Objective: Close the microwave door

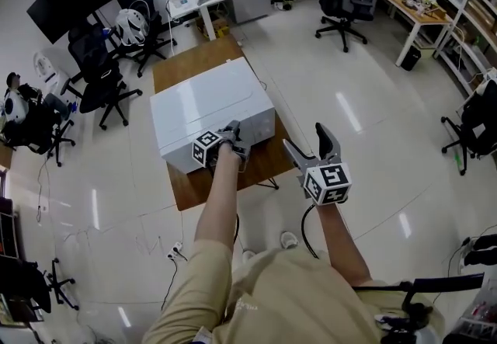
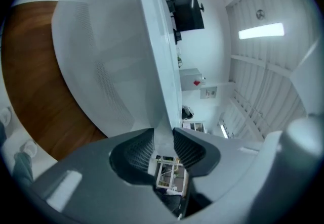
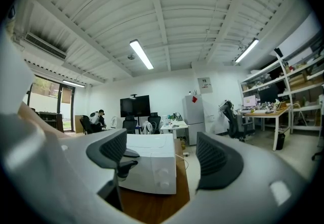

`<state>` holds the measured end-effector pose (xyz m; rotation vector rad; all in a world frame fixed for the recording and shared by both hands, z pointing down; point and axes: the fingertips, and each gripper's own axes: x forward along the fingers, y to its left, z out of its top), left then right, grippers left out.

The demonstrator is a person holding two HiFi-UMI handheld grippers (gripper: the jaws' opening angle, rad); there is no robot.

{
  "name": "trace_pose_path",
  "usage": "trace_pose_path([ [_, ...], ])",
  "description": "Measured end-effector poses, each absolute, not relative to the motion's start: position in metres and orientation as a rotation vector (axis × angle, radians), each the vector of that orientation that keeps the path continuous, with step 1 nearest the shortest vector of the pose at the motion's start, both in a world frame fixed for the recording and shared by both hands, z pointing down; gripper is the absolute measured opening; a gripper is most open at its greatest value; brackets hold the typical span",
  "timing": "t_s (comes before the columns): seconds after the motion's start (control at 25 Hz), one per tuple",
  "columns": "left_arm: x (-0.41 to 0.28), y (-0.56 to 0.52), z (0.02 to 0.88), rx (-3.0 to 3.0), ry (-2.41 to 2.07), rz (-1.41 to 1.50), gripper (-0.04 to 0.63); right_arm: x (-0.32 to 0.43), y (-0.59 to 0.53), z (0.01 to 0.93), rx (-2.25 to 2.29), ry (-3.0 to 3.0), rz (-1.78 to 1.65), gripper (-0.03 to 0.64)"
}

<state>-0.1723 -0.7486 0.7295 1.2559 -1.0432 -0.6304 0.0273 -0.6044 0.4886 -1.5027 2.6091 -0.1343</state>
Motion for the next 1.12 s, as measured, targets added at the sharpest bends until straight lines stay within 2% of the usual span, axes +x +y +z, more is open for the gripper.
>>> trace_pose_path([
  [0.04,-0.168,-0.738,0.732,1.317,-1.023,-0.588,0.106,0.026,-0.599,0.493,-1.496,2.612,-0.134,0.419],
  [0.08,-0.163,-0.726,0.734,1.374,-1.006,-0.544,0.039,0.024,-0.595,0.497,-1.488,2.615,-0.137,0.417],
  [0.16,-0.154,-0.706,0.735,1.465,-0.98,-0.506,0.028,0.021,-0.594,0.504,-1.463,2.624,-0.145,0.417],
  [0.32,-0.15,-0.669,0.731,1.624,-0.971,-0.51,0.086,0.009,-0.592,0.521,-1.403,2.645,-0.143,0.417],
  [0.48,-0.167,-0.632,0.695,1.868,-1.045,-0.507,0.11,-0.013,-0.588,0.535,-1.338,2.674,-0.135,0.417],
  [0.88,-0.223,-0.526,0.589,2.478,-1.649,-0.325,0.175,-0.058,-0.569,0.553,-1.183,2.729,-0.101,0.417],
  [0.96,-0.228,-0.508,0.581,2.551,-1.758,-0.246,0.198,-0.065,-0.566,0.556,-1.16,2.737,-0.096,0.417],
  [1.12,-0.235,-0.487,0.574,2.593,-2.136,0.092,0.227,-0.074,-0.562,0.561,-1.123,2.752,-0.088,0.417],
])
